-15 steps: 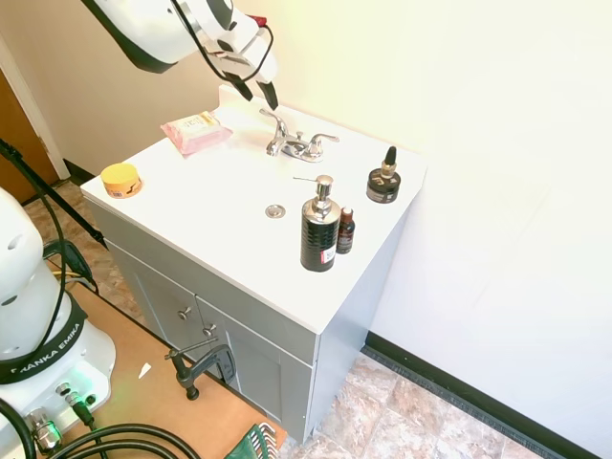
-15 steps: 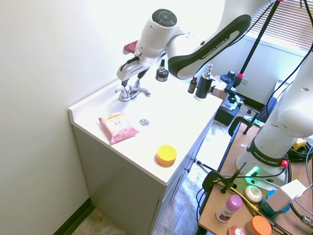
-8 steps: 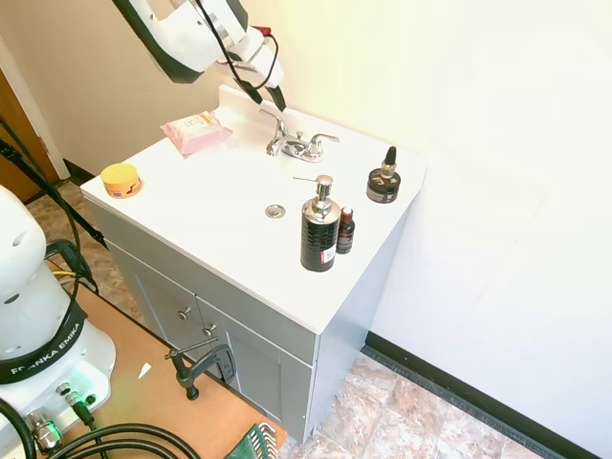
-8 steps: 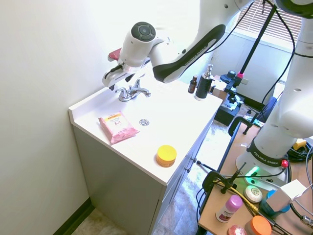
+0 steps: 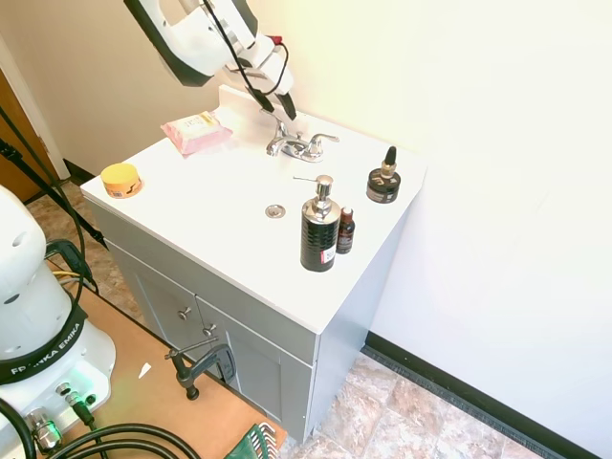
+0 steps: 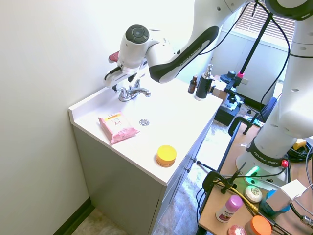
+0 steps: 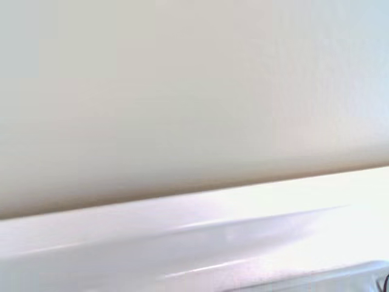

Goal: Turn on the hot water

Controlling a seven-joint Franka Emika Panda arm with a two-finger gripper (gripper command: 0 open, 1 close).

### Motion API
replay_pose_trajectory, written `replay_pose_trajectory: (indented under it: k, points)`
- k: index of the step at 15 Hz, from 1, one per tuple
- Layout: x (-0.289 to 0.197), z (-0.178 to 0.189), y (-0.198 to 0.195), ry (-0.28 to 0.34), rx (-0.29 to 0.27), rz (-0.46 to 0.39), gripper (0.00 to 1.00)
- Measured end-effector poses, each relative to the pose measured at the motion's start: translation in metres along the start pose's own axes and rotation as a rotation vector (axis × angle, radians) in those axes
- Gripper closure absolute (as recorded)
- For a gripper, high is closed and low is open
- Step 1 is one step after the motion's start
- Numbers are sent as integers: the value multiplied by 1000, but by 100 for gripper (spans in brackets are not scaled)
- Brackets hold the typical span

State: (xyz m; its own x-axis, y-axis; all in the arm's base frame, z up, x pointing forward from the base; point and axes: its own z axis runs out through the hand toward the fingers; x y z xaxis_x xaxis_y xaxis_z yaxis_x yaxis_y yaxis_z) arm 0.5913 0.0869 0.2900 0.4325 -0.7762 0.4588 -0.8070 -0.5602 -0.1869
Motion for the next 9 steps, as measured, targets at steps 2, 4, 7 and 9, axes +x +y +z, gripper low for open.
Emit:
replay_pose_trajectory:
  k: [2,4,7,9]
  points:
    - [-4,2,5,-72,-54,-14,0]
    - [-6,-4,9,-100,-119,-35,0]
    - [1,-16,17,-69,-181,-43,0]
    - [8,-15,25,-56,-230,-36,0]
